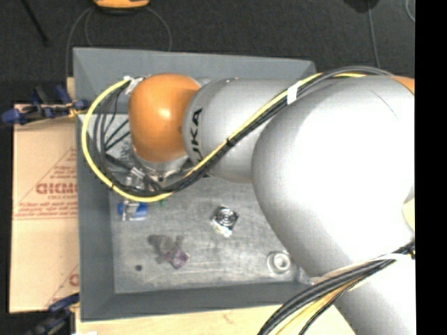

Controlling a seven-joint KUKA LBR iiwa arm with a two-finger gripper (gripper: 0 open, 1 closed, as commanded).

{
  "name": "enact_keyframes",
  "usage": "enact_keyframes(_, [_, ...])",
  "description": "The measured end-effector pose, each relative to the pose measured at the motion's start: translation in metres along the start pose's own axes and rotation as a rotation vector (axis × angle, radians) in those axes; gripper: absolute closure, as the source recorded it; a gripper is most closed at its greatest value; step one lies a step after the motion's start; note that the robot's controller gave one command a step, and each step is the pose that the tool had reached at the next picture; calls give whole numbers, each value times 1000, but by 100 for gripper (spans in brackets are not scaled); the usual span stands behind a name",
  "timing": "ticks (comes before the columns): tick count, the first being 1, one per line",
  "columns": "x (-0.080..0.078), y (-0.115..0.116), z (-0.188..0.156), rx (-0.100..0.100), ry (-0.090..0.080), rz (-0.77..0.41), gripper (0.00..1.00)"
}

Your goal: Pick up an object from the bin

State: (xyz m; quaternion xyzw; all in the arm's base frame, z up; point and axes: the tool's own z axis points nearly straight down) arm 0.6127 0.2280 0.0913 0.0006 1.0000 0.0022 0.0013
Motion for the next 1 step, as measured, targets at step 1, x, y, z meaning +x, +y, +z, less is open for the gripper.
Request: enact_keyframes(1, [5,-16,-135,-1,-8,33,100])
